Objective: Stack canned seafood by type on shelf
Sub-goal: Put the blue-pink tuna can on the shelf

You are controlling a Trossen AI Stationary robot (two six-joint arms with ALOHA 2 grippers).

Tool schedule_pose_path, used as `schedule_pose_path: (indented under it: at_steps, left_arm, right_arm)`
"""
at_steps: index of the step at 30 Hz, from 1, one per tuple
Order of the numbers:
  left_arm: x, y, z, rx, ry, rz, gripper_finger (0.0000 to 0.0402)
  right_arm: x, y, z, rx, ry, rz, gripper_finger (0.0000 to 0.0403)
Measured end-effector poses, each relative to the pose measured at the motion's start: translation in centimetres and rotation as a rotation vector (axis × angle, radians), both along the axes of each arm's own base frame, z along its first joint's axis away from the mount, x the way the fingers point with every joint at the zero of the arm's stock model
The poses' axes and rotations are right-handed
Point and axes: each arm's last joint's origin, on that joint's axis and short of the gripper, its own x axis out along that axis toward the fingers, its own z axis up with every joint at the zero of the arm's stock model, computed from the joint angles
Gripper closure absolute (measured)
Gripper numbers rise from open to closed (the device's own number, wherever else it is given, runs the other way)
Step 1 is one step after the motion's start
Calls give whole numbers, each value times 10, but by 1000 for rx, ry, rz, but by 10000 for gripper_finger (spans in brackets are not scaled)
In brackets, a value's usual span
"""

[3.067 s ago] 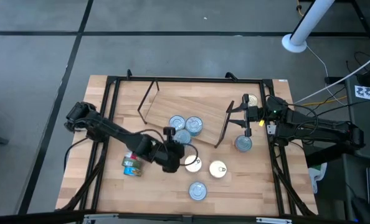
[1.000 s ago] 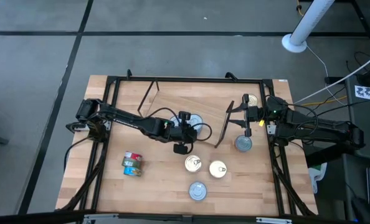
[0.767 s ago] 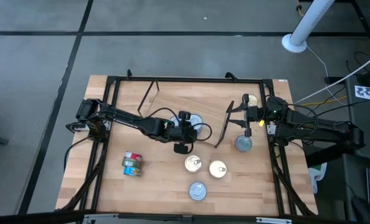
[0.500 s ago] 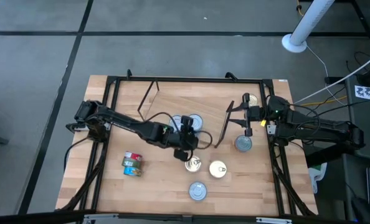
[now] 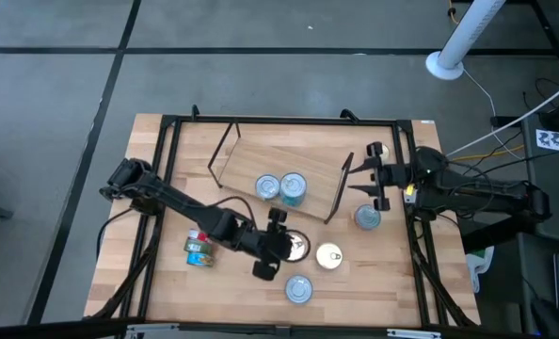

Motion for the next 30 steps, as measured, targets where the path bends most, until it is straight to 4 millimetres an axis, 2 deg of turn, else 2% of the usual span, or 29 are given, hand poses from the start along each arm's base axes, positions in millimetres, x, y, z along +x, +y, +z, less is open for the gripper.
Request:
schedule_pose_path:
  at_steps: [4,9,17,22,30]
  left_arm:
    - [-3,-12,-11,-42,19,-22,246]
    - [-5,-18,-30,-36,48,-36,246]
    - [2,-22,-67,6,139,-40,246]
    - [6,-24,-89,49,195,-59,247]
    - [10,-23,-108,90,225,-40,247]
  right_arm:
    - [2,16,2,-38,-35,35,235]
    - [5,35,-1,-32,-7,55,235]
    - [21,68,-25,-100,155,43,235]
    - [38,89,-37,-148,268,-7,235]
    - [78,121,-47,-266,490,-36,235]
